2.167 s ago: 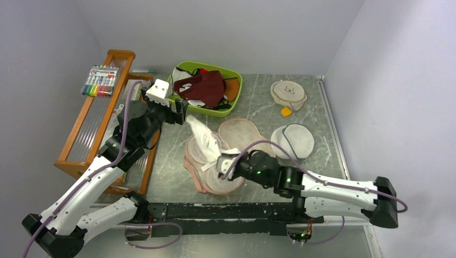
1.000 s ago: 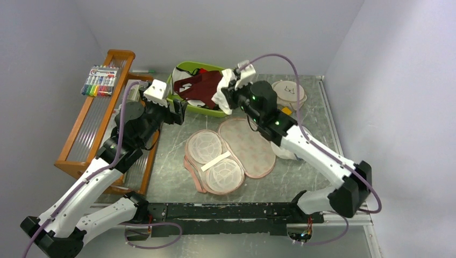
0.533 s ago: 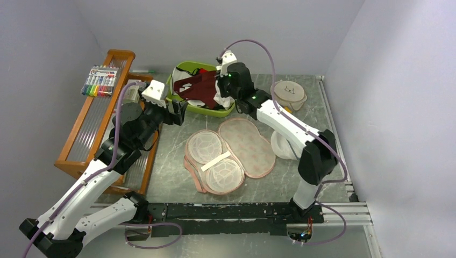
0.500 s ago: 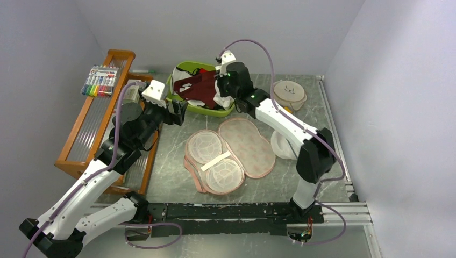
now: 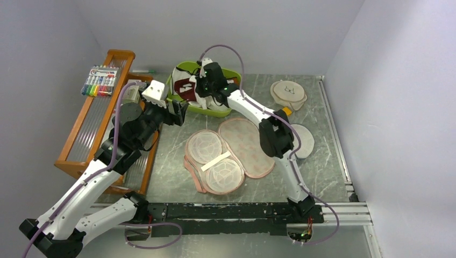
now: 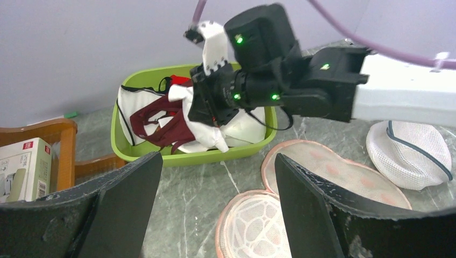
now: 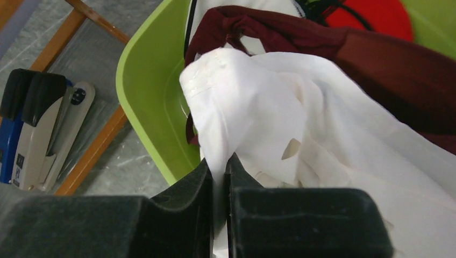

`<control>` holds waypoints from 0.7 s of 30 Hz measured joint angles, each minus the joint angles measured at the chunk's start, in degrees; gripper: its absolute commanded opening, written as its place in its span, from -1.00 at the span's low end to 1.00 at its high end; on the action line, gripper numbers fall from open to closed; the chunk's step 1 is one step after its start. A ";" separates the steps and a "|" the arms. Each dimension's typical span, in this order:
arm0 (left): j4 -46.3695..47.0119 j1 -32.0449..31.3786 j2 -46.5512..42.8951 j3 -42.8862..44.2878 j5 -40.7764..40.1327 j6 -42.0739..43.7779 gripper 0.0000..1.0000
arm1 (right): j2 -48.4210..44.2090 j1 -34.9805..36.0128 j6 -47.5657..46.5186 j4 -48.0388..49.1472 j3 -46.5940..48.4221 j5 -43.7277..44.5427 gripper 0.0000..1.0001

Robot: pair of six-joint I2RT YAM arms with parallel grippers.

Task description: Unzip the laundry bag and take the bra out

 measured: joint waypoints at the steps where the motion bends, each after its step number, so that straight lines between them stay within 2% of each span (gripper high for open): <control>1: 0.00 0.00 -0.04 0.00 0.00 0.00 0.77 | 1.84 0.00 0.79 0.15 1.27 -0.44 -0.78; 6: 0.00 0.00 -0.35 0.00 -0.02 0.00 0.76 | 8.15 0.02 4.26 3.28 5.35 -2.82 -0.43; 11: 0.00 0.00 -0.35 0.00 0.00 0.00 0.75 | 11.28 0.07 7.15 8.94 7.06 -3.89 0.01; 21: 0.00 0.22 -0.17 0.00 0.63 -0.02 0.75 | 18.60 0.04 15.85 18.78 13.64 -8.07 0.51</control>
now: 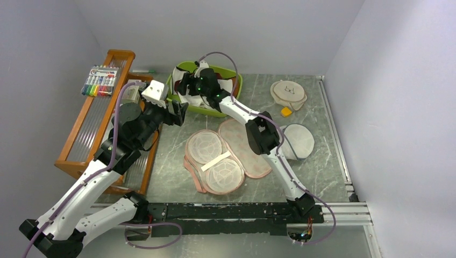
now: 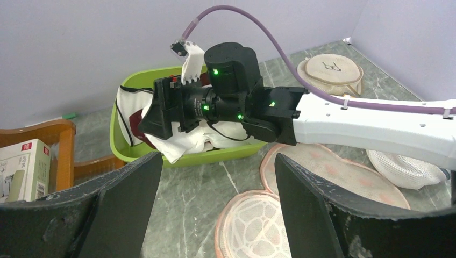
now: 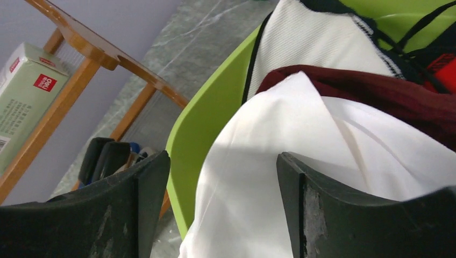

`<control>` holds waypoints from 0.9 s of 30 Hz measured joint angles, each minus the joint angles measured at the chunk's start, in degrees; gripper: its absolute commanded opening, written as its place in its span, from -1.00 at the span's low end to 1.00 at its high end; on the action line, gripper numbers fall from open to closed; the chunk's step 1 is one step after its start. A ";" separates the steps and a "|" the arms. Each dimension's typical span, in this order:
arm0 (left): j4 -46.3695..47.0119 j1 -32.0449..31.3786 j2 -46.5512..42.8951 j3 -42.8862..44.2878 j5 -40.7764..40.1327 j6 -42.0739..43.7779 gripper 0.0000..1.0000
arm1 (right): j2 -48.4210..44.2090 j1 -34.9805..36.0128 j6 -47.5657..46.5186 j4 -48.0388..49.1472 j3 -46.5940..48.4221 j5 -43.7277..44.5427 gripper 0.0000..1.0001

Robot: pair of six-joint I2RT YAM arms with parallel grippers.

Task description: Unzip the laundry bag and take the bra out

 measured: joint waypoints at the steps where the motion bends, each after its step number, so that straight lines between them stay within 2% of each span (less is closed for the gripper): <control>1: 0.00 0.04 0.00 0.00 0.04 0.00 0.75 | 0.63 0.00 0.98 0.59 0.42 -0.52 0.55; 6: 0.00 0.11 0.24 0.00 0.15 -0.02 0.75 | 1.36 0.00 4.39 1.25 0.83 -1.92 0.75; 11: -0.02 0.11 0.59 0.00 0.24 -0.07 0.75 | -1.68 -0.13 2.97 -1.53 -0.42 -1.77 0.92; 17: 0.00 0.13 0.74 0.00 0.50 -0.26 0.74 | -16.79 -0.44 -1.77 -3.91 -12.17 -2.14 0.99; 18: 0.00 0.15 0.81 0.00 0.55 -0.37 0.74 | -19.15 -0.48 -2.01 -3.74 -14.23 -2.27 0.93; 20: 0.00 0.15 0.98 0.00 0.70 -0.55 0.74 | -24.33 -0.48 -1.99 -1.29 -20.11 -3.04 0.63; 22: 0.00 0.15 1.07 0.00 0.85 -0.61 0.74 | -27.41 -0.48 -1.68 1.25 -24.79 -4.00 0.27; 25: 0.00 0.17 1.11 0.00 1.18 -0.66 0.74 | -27.17 -0.42 -0.50 3.19 -27.67 -5.07 -0.32; 27: 0.00 0.17 1.31 0.00 1.33 -0.70 0.74 | -25.27 -0.44 0.24 3.15 -27.85 -5.57 -0.41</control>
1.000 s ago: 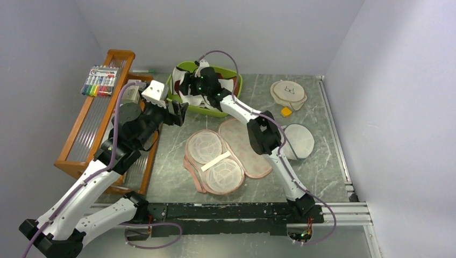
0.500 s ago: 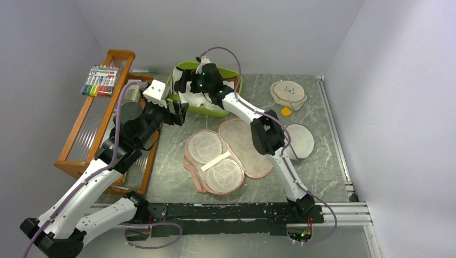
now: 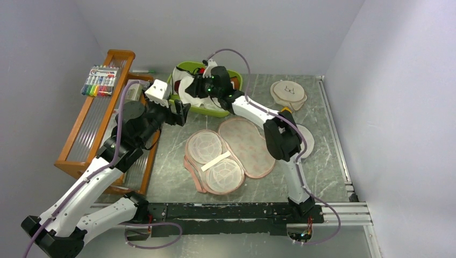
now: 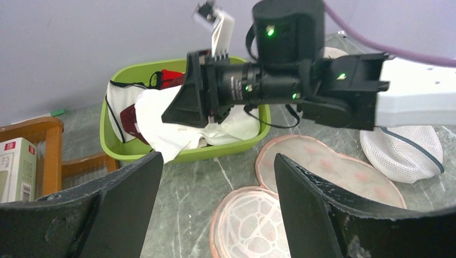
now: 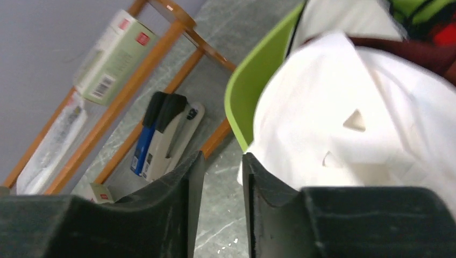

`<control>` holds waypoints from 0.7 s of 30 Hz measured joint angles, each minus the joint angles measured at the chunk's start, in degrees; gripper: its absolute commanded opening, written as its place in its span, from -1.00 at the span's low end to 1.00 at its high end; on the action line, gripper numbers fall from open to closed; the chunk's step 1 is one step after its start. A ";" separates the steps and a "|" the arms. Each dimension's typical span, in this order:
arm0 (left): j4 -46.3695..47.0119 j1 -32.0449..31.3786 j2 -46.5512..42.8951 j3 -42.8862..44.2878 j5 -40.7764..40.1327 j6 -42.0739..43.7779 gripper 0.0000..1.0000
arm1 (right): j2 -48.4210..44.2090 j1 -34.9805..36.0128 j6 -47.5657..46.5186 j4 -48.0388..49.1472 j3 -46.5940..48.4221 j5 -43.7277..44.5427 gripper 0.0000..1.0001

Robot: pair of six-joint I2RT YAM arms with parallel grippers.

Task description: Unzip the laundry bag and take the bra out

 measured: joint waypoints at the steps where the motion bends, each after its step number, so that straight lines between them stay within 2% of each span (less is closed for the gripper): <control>1: 0.00 0.02 0.15 0.00 0.11 -0.07 0.74 | 1.22 0.00 0.28 -0.09 0.13 -0.09 -0.42; 6: -0.04 0.17 0.66 0.00 0.24 -0.15 0.75 | 8.44 0.02 0.87 -1.79 3.17 0.96 -0.49; 11: -0.02 0.24 0.61 0.00 0.24 -0.17 0.75 | 18.01 0.02 0.39 -5.73 14.27 2.67 -0.56; 21: -0.02 0.24 0.59 0.00 0.26 -0.17 0.75 | 30.08 0.37 -3.28 -11.34 31.43 9.33 -0.54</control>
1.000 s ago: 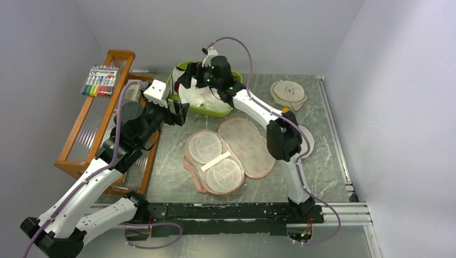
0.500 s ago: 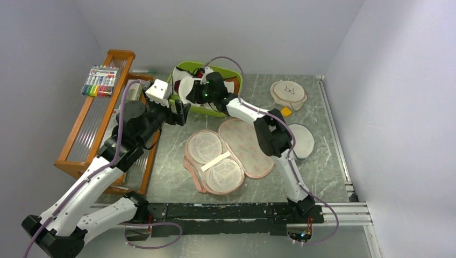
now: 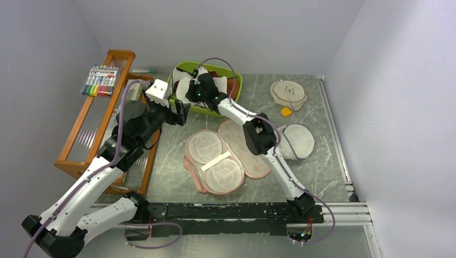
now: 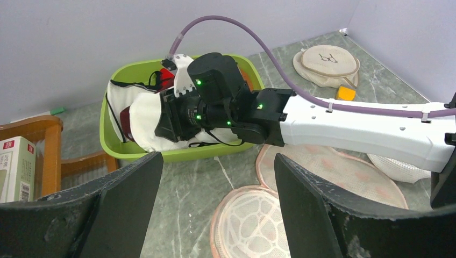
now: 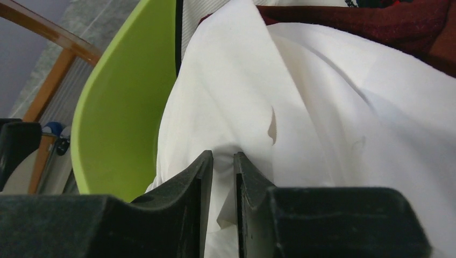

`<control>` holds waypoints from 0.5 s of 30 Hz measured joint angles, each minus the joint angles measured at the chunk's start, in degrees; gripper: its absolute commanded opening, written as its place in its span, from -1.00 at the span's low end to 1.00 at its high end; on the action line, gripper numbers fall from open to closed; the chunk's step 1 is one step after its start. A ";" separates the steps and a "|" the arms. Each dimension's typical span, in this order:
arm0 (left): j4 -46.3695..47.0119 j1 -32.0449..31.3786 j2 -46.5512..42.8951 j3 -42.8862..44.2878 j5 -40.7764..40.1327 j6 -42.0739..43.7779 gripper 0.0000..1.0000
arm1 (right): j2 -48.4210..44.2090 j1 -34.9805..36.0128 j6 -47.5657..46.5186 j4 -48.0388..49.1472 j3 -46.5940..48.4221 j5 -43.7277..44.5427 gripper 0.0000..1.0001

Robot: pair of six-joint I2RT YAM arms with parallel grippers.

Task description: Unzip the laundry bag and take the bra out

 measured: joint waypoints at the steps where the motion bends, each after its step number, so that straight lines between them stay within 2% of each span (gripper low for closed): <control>1: 0.00 0.00 0.00 0.02 0.00 0.02 0.75 | 0.39 0.11 -0.61 -0.42 0.66 0.68 -0.52; 6: 0.00 0.04 0.02 0.00 0.02 0.02 0.74 | -0.59 0.57 -3.08 -2.23 0.26 2.10 -0.34; 9: 0.00 0.07 0.07 0.00 0.02 0.00 0.73 | -3.21 0.61 -4.44 -4.92 -1.01 1.88 -0.10; 13: 0.00 0.11 0.46 0.02 0.04 0.00 0.73 | -12.50 0.55 -6.36 -7.52 -8.07 0.87 0.32; 15: 0.00 0.11 0.74 0.00 0.04 0.00 0.73 | -20.31 0.46 -7.58 -7.17 -14.69 0.61 0.45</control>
